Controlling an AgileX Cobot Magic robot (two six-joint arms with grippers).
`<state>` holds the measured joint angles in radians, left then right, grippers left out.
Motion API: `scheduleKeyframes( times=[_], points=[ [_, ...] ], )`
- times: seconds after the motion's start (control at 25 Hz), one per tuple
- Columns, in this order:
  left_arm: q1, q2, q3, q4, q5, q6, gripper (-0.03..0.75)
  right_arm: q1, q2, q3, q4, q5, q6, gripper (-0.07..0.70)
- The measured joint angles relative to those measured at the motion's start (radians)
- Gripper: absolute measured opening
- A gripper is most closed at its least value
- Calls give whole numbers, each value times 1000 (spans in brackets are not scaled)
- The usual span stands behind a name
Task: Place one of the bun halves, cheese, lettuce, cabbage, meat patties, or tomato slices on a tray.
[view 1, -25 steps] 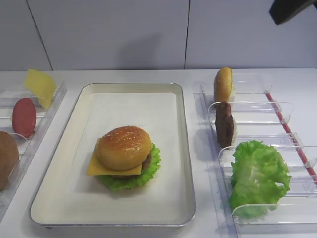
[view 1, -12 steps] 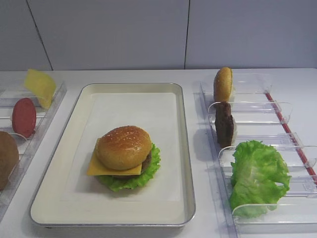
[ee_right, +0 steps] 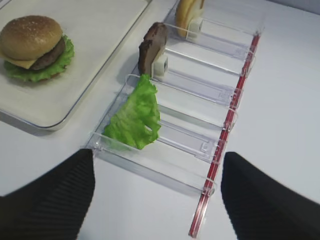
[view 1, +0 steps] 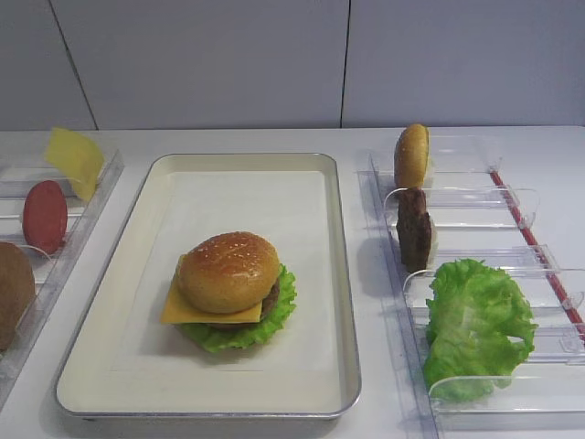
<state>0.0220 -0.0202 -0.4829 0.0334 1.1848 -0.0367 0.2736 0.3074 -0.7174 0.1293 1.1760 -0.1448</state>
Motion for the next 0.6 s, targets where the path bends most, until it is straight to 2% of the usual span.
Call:
scheduleKeyframes(
  times=[0.4, 0.6],
  points=[
    [0, 0, 0, 0, 0, 0, 472, 0, -224, 229, -22, -26, 13, 517],
    [0, 0, 0, 0, 0, 0, 472, 0, -319, 246, -37, -28, 18, 517]
  ],
)
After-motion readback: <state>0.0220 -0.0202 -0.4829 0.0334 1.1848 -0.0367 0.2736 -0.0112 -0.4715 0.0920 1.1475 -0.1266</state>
